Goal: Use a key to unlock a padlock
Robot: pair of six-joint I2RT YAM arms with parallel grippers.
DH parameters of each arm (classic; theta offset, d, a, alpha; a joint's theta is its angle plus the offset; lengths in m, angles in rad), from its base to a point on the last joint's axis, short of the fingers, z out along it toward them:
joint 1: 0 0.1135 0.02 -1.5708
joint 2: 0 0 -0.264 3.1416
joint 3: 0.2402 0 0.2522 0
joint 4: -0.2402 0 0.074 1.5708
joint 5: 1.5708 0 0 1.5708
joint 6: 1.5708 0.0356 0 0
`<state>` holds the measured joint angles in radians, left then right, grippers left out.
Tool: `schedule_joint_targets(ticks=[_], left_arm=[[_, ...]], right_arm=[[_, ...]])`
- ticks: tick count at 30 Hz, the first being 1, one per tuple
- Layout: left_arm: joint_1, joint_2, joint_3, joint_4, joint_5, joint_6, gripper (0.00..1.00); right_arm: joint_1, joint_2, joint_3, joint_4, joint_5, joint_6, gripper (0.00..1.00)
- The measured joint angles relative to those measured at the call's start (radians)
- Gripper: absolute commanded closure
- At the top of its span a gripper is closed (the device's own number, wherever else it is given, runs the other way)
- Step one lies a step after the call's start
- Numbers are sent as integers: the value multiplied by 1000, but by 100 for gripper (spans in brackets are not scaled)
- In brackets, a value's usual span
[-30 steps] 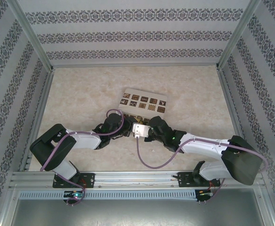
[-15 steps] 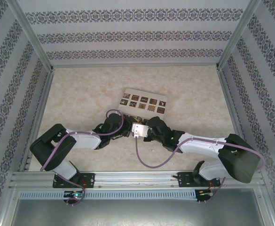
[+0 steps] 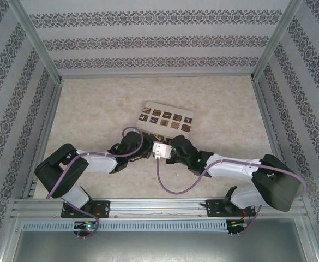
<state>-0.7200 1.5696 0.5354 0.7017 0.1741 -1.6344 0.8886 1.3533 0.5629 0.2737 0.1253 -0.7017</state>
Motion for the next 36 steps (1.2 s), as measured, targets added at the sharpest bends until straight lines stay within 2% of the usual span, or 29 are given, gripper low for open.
schedule_joint_targets(ticks=[10,23,32,36], left_arm=[[0,0,0,8,-6,-14,100],[2,0,0,17,-55,-20,100],[2,3,0,18,-71,-20,100],[2,3,0,20,-70,-19,84]], right_arm=[[6,0,-21,55,21,122,100],[6,74,-104,343,38,478,100],[12,110,-134,451,56,573,100],[13,113,-144,478,61,587,100]])
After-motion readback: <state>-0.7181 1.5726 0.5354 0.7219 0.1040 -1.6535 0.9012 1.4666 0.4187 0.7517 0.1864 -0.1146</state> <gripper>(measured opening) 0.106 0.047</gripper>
